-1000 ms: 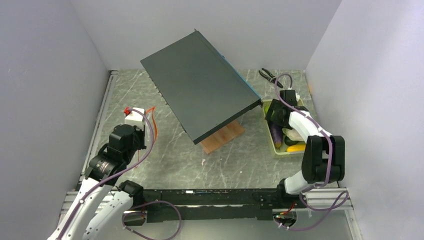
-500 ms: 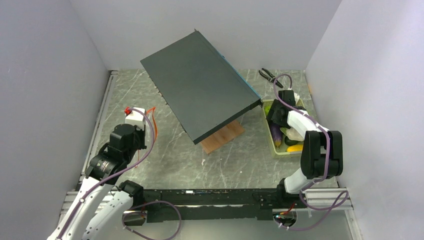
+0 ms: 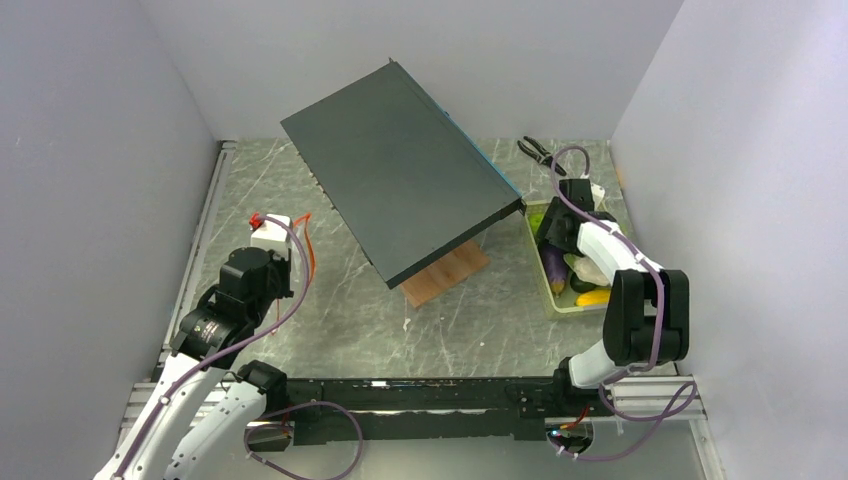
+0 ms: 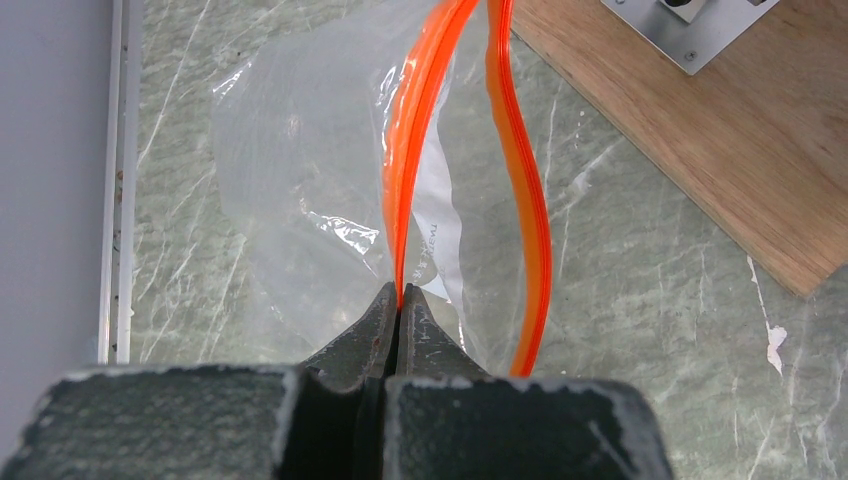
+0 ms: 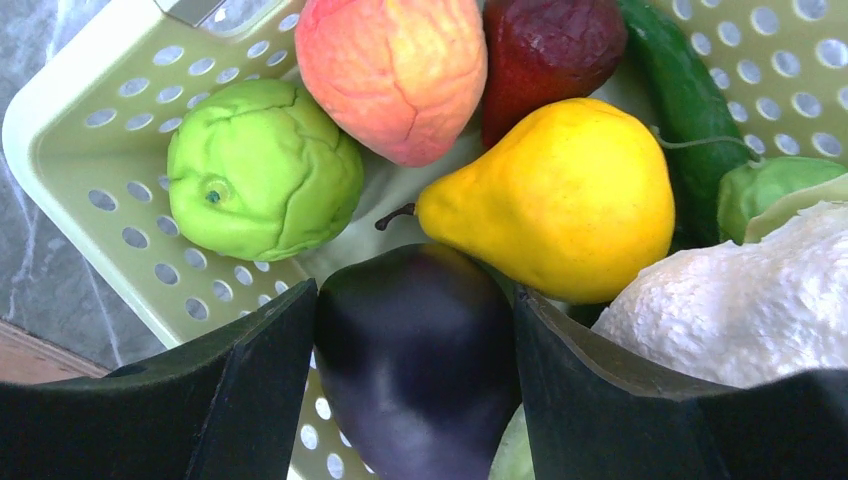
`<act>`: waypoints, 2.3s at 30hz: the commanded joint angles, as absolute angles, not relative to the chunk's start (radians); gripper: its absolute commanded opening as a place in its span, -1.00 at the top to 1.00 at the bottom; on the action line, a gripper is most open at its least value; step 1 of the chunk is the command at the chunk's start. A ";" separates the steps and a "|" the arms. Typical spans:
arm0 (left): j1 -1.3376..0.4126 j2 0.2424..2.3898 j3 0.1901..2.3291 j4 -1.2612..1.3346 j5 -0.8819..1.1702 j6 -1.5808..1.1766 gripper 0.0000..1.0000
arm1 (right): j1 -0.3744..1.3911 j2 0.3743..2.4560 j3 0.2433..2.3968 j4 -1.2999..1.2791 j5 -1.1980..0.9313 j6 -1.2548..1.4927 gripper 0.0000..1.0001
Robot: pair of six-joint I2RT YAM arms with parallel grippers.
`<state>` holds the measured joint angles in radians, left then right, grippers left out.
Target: Place the food in the zip-top bag and seal the zipper
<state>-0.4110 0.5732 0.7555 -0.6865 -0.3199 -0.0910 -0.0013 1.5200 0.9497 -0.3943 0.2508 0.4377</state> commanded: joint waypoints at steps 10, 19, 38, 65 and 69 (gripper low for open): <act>-0.407 0.574 0.749 -0.640 -0.323 -0.092 1.00 | -0.006 1.387 1.011 -0.366 0.366 0.471 0.49; -0.408 0.571 0.749 -0.640 -0.329 -0.094 1.00 | -0.008 1.446 1.035 -0.225 0.358 0.489 0.42; -0.408 0.570 0.750 -0.640 -0.316 -0.094 1.00 | -0.003 1.505 1.133 -0.472 0.295 0.399 -0.99; -0.408 0.555 0.750 -0.645 -0.308 -0.095 1.00 | 0.033 1.370 0.872 -0.491 0.215 0.448 -0.30; -0.408 0.554 0.749 -0.644 -0.305 -0.095 1.00 | 0.031 1.407 0.854 -0.470 0.193 0.452 -0.45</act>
